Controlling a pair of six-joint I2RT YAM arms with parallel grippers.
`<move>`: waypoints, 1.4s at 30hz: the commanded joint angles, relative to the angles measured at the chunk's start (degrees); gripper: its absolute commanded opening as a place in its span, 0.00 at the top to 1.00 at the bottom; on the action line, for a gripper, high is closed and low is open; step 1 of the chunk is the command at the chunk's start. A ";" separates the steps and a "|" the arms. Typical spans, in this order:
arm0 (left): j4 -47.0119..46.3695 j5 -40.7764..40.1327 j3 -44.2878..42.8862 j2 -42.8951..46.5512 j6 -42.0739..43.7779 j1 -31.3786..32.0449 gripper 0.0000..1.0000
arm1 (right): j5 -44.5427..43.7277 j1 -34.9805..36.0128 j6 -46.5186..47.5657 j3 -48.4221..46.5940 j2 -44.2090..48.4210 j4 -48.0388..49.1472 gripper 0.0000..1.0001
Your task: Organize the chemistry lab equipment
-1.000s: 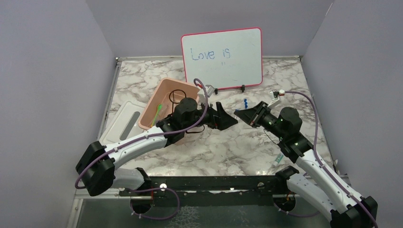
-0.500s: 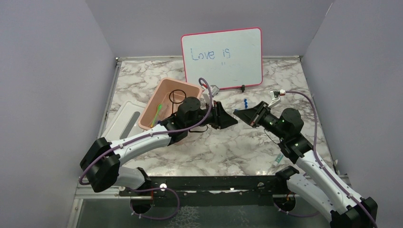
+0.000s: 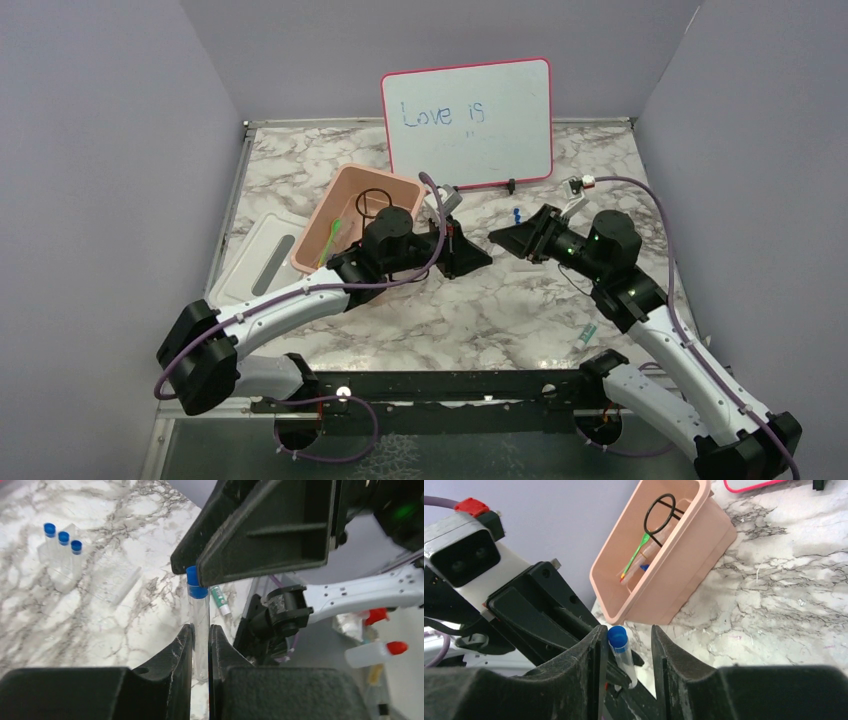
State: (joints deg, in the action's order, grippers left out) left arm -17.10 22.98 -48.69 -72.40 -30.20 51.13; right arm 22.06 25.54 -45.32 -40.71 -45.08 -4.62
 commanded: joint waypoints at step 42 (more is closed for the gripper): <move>25.68 -28.20 -6.51 18.10 16.04 0.72 0.14 | -24.56 -0.14 23.26 -17.64 -15.89 -22.98 0.87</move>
State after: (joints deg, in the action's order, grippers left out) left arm 5.96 0.19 -53.89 -57.36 -14.22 51.51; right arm 13.15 25.50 -26.87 -57.60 -58.43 -26.59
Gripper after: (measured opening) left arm 0.854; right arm 0.179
